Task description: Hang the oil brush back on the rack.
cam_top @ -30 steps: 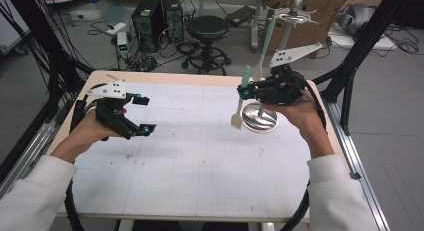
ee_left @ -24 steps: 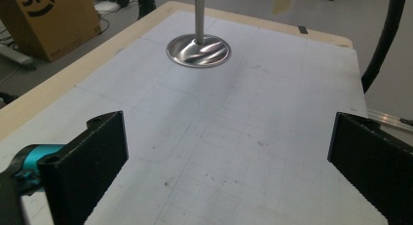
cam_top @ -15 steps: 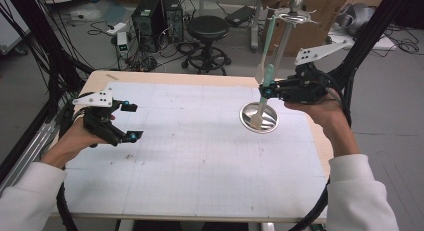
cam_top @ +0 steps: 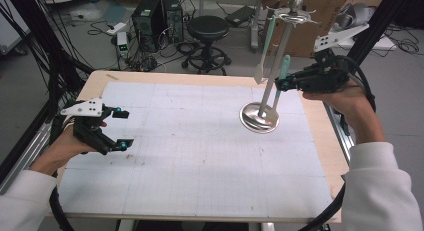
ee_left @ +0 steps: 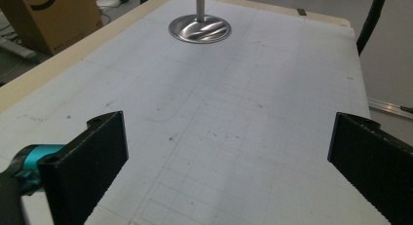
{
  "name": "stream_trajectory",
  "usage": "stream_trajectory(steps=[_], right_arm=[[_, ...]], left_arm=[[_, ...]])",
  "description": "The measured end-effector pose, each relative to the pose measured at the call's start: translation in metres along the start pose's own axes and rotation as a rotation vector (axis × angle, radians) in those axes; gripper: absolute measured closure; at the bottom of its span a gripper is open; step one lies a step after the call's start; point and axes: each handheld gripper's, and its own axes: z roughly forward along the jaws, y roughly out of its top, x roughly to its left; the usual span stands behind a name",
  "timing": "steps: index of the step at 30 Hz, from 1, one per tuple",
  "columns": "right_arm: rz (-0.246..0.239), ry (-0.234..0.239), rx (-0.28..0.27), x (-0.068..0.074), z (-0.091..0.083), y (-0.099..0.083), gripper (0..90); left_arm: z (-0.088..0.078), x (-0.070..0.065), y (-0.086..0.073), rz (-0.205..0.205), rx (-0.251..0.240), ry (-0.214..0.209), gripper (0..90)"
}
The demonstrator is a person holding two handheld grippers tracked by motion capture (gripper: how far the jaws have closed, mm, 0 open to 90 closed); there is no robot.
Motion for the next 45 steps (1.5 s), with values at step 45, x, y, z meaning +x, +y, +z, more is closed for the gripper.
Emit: stream_trajectory(steps=[45], right_arm=[[0.103,0.031,0.037,-0.070,-0.016,0.035,83.5]], left_arm=[[-0.019,0.001,-0.016,-0.040,0.008,0.066,1.6]])
